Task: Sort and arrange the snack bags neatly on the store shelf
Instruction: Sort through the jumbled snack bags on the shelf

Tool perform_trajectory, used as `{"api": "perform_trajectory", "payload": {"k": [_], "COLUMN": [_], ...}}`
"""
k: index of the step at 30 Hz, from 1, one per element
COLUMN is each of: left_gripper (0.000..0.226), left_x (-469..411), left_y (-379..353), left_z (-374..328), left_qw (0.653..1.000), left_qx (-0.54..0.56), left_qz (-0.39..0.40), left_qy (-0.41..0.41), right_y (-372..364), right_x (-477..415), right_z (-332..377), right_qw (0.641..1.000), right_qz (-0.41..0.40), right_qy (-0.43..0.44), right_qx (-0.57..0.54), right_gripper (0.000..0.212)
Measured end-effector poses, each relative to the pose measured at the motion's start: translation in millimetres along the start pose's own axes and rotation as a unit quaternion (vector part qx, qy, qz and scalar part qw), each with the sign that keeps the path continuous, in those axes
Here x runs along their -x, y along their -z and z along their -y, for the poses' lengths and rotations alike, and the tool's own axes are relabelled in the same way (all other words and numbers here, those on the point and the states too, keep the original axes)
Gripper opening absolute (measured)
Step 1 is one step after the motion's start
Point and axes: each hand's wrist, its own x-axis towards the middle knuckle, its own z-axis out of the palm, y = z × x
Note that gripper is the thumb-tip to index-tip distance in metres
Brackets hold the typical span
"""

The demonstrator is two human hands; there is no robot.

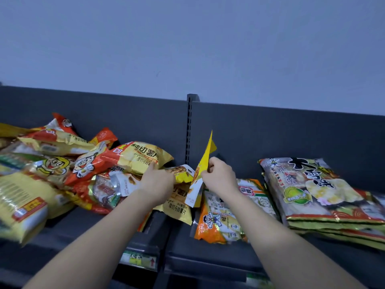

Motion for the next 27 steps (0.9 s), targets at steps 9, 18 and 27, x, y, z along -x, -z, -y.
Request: {"api": "perform_trajectory", "payload": {"k": [9,18,27], "left_gripper": [0.031,0.014,0.02], "left_x": [5,-7,-7], "left_y": [31,34,-5], "left_z": [45,141,272], "left_qw": [0.794,0.584,0.645], "left_qx": [0.45,0.661,0.601], "left_qz": [-0.323,-0.345,-0.34], "left_qy": [0.251,0.321,0.327], "right_y": [0,-47,-143], "right_x": [0,-30,-68], "right_z": [17,95,186], "right_qw": [0.979,0.947,0.934], "right_qz": [-0.167,-0.191,-0.161], "right_qy": [0.063,0.226,0.303], "right_qx": [-0.101,-0.126,-0.094], "right_gripper": [0.031,0.016,0.039]}}
